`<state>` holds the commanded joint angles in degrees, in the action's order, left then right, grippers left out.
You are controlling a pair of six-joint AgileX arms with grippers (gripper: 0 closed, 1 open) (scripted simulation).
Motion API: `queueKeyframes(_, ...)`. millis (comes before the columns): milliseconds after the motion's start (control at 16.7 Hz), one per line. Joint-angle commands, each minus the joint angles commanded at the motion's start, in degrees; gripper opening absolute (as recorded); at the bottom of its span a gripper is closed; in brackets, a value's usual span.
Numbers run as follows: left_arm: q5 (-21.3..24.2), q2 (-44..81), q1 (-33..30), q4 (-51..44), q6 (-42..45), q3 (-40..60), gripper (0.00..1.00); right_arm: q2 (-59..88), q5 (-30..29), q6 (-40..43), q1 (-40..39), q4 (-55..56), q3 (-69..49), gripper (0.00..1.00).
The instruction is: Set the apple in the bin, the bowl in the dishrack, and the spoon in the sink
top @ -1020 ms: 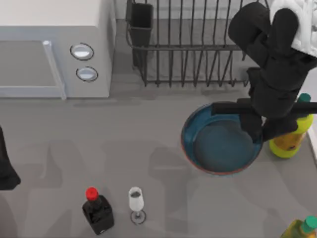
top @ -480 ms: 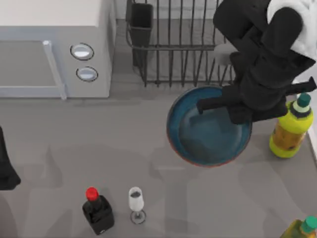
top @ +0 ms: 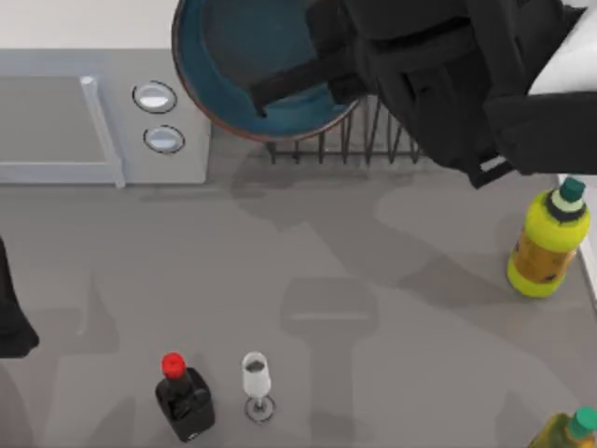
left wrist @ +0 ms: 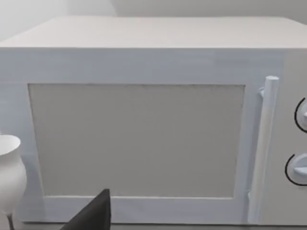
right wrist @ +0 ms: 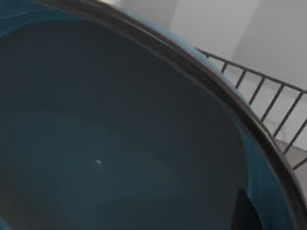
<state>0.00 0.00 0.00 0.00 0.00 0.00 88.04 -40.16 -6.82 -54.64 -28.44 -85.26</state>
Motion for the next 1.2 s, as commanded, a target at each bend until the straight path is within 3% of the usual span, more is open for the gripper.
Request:
queueKeyframes(240,0.00,0.00,0.00,0.00,0.00,0.00,1.00,-2.75,-13.23,3.40,-3.37,17.06,0.89,0.00)
queueKeyframes(480,0.00,0.00,0.00,0.00,0.00,0.00,1.00,-4.97,-19.80,4.61,-4.39,25.98,2.48,0.00)
queueKeyframes(900,0.00,0.00,0.00,0.00,0.00,0.00,1.00,-5.12,-20.38,4.94,-4.39,27.07,2.71,0.00)
queueKeyframes(1200,0.00,0.00,0.00,0.00,0.00,0.00,1.00,2.99,-15.03,5.13,1.02,35.40,3.85,0.00)
